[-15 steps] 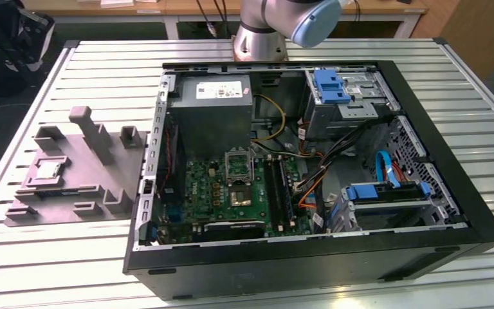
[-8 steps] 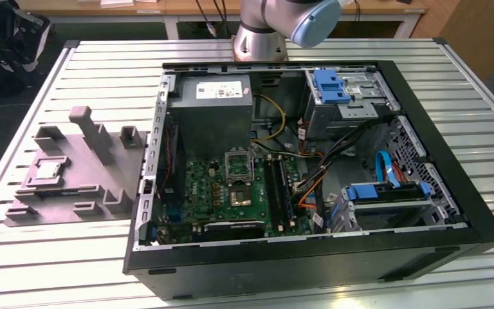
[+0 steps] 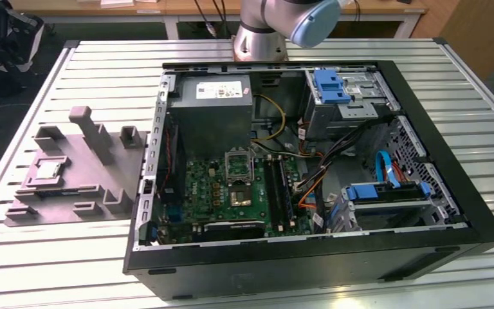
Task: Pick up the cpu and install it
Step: 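Reach for the cpu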
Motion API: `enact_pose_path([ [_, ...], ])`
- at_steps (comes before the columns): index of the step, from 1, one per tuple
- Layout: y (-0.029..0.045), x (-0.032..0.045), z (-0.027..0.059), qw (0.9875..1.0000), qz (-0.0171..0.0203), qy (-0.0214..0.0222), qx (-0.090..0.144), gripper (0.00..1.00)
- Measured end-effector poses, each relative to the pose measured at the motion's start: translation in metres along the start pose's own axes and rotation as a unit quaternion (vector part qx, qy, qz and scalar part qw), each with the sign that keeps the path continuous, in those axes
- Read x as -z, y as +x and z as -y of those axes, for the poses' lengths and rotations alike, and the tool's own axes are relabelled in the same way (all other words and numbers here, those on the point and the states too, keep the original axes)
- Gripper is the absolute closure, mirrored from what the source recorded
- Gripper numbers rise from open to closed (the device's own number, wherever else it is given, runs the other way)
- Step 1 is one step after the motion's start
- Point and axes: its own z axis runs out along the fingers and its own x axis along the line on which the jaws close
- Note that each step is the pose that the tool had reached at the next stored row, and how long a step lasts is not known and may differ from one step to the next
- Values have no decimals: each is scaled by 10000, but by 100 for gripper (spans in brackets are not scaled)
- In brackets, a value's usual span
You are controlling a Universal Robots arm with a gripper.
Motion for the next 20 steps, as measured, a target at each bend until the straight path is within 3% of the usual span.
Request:
enact_pose_path([
  [10, 33, -2, 2, 10000, 0, -1, -1, 89],
  [16, 138, 0, 10, 10000, -1, 0, -1, 89],
  [20, 154, -1, 12, 10000, 0, 0, 0, 89],
])
